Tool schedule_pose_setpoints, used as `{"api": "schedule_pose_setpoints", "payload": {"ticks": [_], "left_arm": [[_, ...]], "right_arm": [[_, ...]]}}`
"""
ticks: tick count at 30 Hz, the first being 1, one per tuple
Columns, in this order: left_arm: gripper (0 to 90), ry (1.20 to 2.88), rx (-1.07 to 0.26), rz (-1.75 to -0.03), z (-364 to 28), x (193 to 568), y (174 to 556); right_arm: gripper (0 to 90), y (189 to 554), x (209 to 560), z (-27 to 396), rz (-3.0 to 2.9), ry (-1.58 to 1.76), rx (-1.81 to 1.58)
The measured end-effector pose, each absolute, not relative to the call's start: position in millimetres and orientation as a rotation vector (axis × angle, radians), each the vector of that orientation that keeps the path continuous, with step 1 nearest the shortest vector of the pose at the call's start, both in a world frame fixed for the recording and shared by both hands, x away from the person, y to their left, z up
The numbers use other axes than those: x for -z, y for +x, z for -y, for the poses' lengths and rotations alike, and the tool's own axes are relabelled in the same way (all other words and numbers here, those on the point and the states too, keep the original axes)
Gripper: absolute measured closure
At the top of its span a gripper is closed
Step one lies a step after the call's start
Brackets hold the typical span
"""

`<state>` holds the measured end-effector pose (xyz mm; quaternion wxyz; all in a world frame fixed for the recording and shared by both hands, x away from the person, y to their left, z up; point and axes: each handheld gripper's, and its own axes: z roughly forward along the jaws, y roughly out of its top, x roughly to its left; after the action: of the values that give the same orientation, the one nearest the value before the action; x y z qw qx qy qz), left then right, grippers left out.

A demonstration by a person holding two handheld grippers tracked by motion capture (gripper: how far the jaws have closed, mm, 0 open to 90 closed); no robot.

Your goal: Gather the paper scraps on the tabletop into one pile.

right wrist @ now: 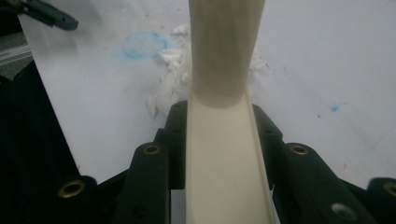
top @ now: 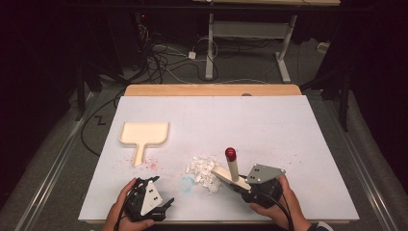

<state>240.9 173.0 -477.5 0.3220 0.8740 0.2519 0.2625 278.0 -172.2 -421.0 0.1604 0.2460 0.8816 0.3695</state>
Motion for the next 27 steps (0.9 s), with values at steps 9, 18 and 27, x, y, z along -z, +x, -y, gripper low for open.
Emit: {"api": "schedule_pose_setpoints", "payload": {"ticks": [9, 18, 27], "left_arm": [[17.7, 2.293, -0.701, -0.675, -178, 477, 238], [17.7, 2.283, -0.710, -0.685, -181, 476, 237], [17.7, 2.280, -0.704, -0.688, -181, 476, 239]], "right_arm": [[67.7, 275, 407, 183, -2.475, 0.686, -1.120], [67.7, 255, 386, 200, -2.508, 0.557, -1.278], [67.8, 265, 414, 172, -2.690, 0.439, -1.208]]}}
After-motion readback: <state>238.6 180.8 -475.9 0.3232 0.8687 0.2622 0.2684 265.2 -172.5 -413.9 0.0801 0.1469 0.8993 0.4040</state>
